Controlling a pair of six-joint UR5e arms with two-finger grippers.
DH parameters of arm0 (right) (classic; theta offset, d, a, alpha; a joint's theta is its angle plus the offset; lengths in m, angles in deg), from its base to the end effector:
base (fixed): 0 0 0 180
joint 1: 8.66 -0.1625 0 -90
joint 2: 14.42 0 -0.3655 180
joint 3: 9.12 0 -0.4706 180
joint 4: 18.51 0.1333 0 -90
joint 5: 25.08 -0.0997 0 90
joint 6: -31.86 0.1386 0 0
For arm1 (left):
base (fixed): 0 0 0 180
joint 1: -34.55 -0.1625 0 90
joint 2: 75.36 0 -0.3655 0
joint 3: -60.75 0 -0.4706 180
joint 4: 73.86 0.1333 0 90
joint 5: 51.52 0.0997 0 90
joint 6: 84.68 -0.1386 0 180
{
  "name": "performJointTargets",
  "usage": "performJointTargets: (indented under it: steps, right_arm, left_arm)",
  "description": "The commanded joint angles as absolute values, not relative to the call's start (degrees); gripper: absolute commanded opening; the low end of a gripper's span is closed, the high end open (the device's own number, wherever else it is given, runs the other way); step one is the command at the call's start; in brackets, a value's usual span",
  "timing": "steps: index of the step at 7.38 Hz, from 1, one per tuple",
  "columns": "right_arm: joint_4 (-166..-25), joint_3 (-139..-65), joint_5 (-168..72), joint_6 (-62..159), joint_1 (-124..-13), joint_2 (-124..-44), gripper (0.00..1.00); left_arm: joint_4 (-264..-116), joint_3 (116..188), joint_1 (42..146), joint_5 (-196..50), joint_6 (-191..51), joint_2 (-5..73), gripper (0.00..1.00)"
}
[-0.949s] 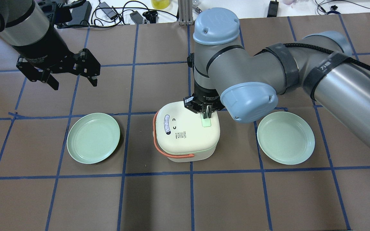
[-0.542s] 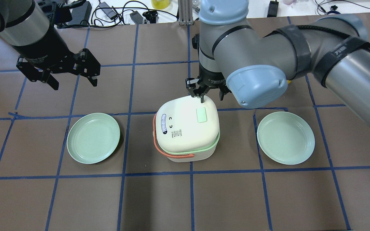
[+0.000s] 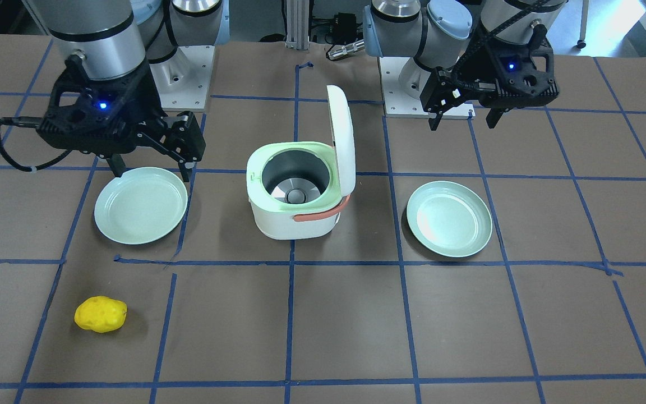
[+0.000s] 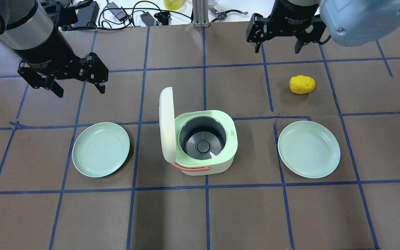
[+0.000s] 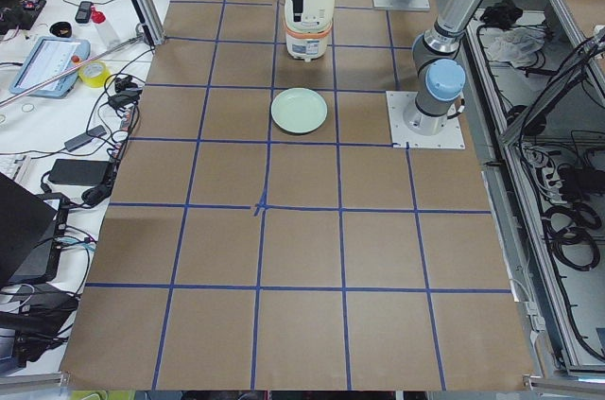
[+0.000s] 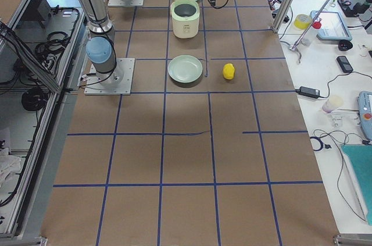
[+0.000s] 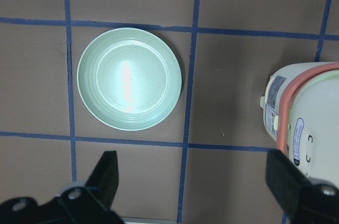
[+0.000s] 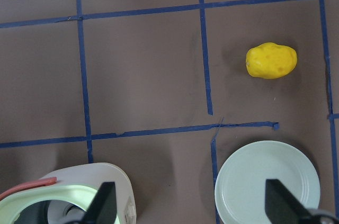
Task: Press rice cooker button
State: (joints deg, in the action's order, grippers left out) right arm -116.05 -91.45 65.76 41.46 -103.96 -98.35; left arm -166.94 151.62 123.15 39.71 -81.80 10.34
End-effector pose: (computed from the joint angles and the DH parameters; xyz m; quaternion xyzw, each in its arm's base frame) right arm 0.1889 -0.6147 0.4181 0.0380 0.9961 -0.0799 0.0031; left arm -0.1170 -0.5459 0.4172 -0.0374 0.9992 -0.0032 0.0107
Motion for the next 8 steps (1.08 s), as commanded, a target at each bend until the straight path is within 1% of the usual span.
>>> performJointTargets:
  steps: [1, 8]
  right_arm:
    - [-115.81, -91.04, 65.62, 38.45, -101.56, -98.97, 1.0]
    - [-116.25, -92.09, 65.36, 38.54, -101.91, -99.5, 1.0]
  left_arm:
    - [-166.94, 151.62, 123.15, 39.71, -81.87, 10.34, 1.0]
    - [-166.94, 151.62, 123.15, 39.71, -81.87, 10.34, 1.0]
